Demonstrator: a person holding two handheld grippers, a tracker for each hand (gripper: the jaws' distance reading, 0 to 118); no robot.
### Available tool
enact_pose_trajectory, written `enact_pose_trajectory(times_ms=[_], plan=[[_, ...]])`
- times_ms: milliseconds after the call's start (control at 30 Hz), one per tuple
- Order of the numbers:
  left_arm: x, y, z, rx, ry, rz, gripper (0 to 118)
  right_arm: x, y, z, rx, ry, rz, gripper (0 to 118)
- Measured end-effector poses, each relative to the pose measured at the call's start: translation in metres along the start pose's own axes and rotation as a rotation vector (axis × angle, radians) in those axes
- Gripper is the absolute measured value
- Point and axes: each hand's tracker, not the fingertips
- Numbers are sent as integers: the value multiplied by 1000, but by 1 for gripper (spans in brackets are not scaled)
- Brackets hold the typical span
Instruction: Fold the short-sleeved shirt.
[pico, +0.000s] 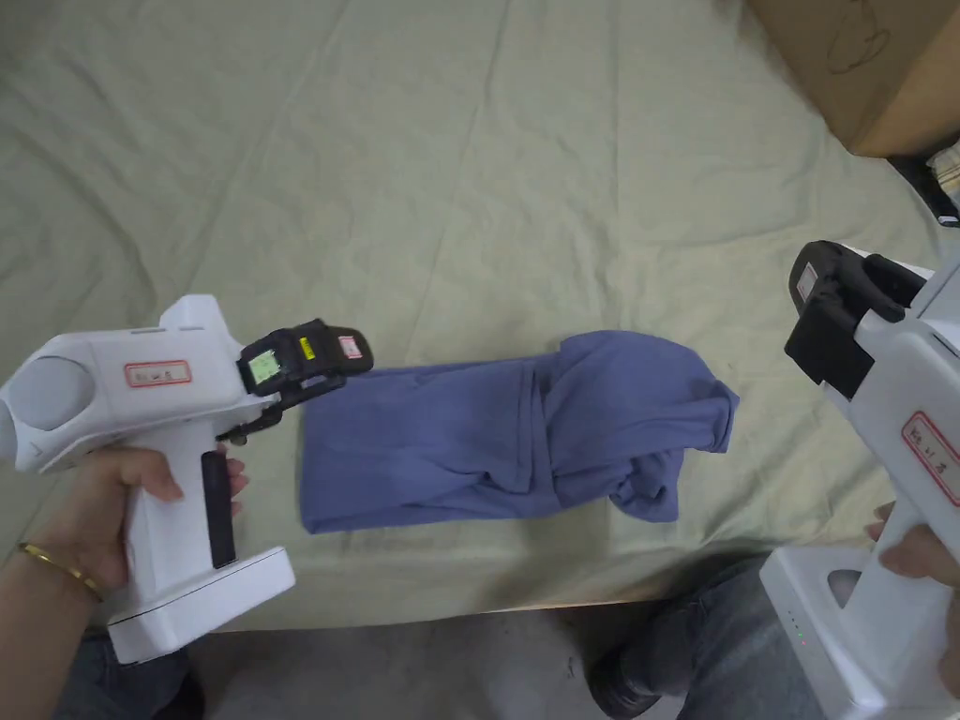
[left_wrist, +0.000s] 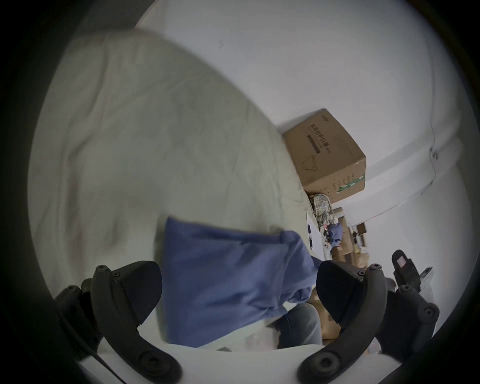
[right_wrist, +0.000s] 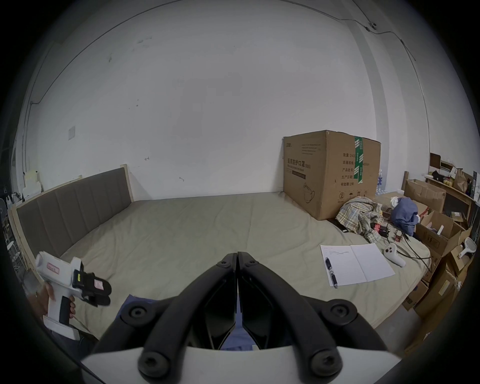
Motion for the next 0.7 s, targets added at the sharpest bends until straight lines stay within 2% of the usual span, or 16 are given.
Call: enact_pose_trajectory(times_ms=[100,167,200,267,333,367,433,467,700], plan=[[-40,0,-10,-76,3,98,116,-2,-1,0,-5,-2,4,0],[-50,-5,-15,-113,-15,89,107,-1,-1,1,-9,-10,3,0],[-27,-15,-16,-126,-18,88,101,-1,-2,1,-11,-14,2,0],[-25,-20,-23,-131,-29,93,90,1,-2,2,-19,-25,1,0],[-18,-22,-25,-109,-54,146,64,3,-2,2,-30,-33,1,0],[-15,-23,-29,-101,-33,171,48,2,-1,4,-35,-37,5,0],[-14,-24,-39,-97,57,194,30,2,0,4,-43,-45,22,0],[-15,-25,-40,-112,90,211,14,2,0,5,-45,-44,28,0],[25,-26,-17,-76,133,196,10,2,3,4,-45,-39,33,0]])
